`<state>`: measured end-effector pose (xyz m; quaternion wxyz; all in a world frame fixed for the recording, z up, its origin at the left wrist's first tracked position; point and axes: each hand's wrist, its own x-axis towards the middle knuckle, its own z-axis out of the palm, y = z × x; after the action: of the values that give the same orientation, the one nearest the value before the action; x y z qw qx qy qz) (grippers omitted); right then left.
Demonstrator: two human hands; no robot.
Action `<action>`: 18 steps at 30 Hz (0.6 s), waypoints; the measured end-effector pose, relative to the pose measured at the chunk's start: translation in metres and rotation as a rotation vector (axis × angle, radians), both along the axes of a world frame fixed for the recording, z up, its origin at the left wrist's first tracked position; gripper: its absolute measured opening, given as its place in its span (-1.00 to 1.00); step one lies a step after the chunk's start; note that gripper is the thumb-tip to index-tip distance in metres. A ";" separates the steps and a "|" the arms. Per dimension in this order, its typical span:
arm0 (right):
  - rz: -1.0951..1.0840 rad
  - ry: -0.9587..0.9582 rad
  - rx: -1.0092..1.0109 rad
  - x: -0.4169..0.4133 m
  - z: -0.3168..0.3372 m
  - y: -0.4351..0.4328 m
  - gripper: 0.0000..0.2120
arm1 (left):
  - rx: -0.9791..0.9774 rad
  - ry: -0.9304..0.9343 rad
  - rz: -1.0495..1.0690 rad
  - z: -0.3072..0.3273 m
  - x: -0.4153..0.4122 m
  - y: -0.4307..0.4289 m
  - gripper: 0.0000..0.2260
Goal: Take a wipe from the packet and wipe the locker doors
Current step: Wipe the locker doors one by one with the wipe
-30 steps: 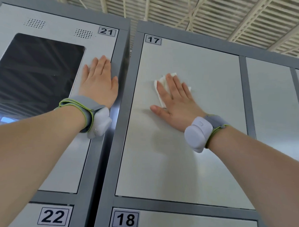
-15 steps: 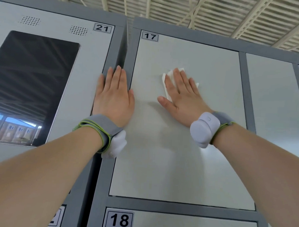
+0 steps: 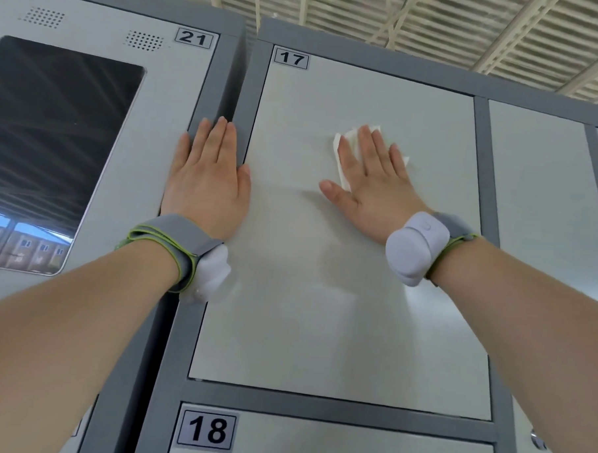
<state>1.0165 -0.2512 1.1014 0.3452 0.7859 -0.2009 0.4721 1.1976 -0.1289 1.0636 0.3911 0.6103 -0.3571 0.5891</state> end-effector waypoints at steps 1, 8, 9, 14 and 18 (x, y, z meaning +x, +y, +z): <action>-0.002 0.025 -0.014 -0.003 -0.006 -0.001 -0.31 | 0.002 0.000 0.000 0.000 0.000 0.001 -0.51; -0.055 -0.008 -0.006 -0.017 0.008 -0.013 -0.31 | 0.003 0.007 -0.008 0.000 -0.002 0.002 -0.51; -0.052 -0.049 0.026 -0.018 0.015 -0.014 -0.32 | 0.001 0.004 -0.013 -0.001 -0.002 0.002 -0.50; 0.005 -0.114 0.095 -0.013 0.015 -0.015 -0.32 | -0.001 0.014 -0.015 0.000 -0.001 0.001 -0.52; 0.012 -0.043 0.030 -0.017 -0.004 -0.017 -0.28 | 0.007 0.013 -0.019 0.000 -0.001 0.001 -0.47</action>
<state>0.9996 -0.2681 1.0971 0.3260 0.7818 -0.2107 0.4879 1.1962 -0.1277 1.0637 0.3969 0.6120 -0.3625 0.5801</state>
